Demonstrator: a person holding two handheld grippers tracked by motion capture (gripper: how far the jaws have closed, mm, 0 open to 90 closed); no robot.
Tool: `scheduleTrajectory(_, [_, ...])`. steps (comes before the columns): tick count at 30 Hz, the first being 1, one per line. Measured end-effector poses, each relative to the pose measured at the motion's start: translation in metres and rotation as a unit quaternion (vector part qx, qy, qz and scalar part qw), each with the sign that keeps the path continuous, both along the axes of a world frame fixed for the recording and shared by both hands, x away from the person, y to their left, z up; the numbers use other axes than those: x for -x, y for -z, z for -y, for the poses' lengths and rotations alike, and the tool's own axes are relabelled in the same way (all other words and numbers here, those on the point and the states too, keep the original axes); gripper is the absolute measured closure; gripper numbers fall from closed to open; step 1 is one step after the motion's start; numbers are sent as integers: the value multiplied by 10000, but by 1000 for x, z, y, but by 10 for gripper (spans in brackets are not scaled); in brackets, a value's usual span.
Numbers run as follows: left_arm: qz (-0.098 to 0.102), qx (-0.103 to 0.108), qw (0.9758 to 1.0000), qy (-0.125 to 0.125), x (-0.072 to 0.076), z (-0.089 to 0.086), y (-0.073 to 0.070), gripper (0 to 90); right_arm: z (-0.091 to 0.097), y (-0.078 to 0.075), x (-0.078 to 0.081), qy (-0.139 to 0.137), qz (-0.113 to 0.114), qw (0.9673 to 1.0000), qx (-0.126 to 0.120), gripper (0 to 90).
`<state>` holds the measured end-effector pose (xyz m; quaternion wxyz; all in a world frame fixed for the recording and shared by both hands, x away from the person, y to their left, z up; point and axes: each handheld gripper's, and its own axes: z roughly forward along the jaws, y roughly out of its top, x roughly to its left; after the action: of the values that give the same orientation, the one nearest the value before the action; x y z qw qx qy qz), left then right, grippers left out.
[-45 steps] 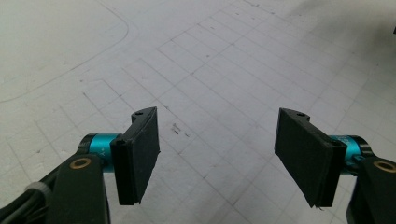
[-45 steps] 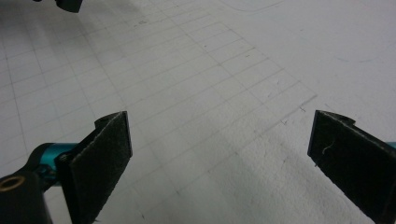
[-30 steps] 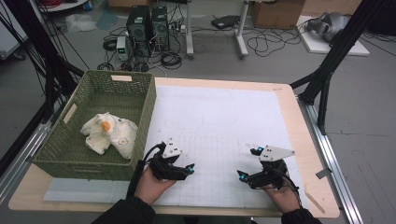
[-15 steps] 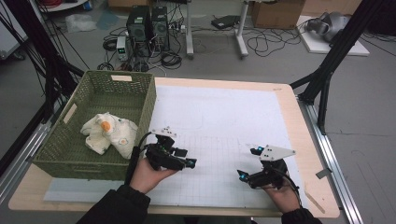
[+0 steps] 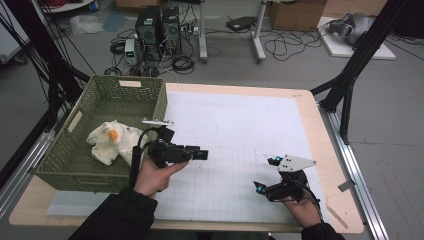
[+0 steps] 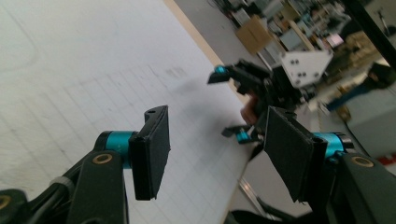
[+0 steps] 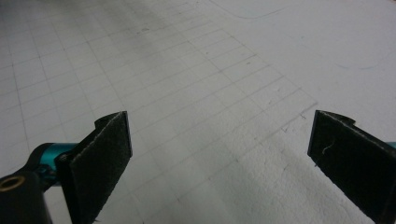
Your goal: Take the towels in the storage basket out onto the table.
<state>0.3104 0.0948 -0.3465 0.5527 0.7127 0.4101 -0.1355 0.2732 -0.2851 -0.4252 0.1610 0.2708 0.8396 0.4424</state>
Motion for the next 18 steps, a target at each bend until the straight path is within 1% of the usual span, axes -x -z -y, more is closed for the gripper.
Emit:
scheduleTrajectory(1, [11, 164, 9997, -159, 1, -5, -5, 414, 0, 0, 0, 0, 0, 10000, 1, 54])
scheduleTrajectory(2, [11, 164, 9997, -159, 1, -5, -5, 418, 0, 0, 0, 8, -11, 10000, 7, 53])
scheduleTrajectory(3, [69, 189, 9995, -233, 1, -7, -8, 427, 0, 0, 0, 11, -15, 10000, 1, 54])
scheduleTrajectory(4, [114, 168, 9995, -254, 1, -9, -11, 431, 0, 0, 0, 8, -19, 10000, 12, 53])
scheduleTrajectory(6, [93, 215, 9993, -291, -1, -14, -16, 435, 0, 0, 0, 7, -19, 10000, 9, 53])
scheduleTrajectory(9, [95, 243, 9987, -427, -3, -23, -23, 441, 0, 0, 0, 3, -11, 10000, 6, 53])
scheduleTrajectory(11, [45, 285, 9984, -487, -6, -30, -27, 440, 0, 0, 0, 7, -19, 10000, 8, 53])
scheduleTrajectory(12, [30, 307, 9980, -558, -6, -34, -28, 437, 0, 0, -1, 7, -10, 10000, 17, 54])
scheduleTrajectory(13, [-10, 361, 9976, -587, -7, -38, -29, 437, 0, 0, -1, 7, -10, 10000, 17, 54])
scheduleTrajectory(15, [-101, 459, 9973, -566, -10, -44, -30, 440, -1, 0, -1, 1, -7, 10000, 24, 53])
scheduleTrajectory(16, [-88, 433, 9970, -633, -11, -47, -31, 440, -1, 0, -1, 1, -7, 10000, 24, 53])
scheduleTrajectory(17, [-83, 450, 9966, -680, -12, -50, -32, 440, -1, 0, -1, 0, -9, 10000, 24, 54])
scheduleTrajectory(18, [-102, 482, 9966, -667, -13, -52, -32, 442, -1, 0, -1, -6, -2, 10000, 20, 53])
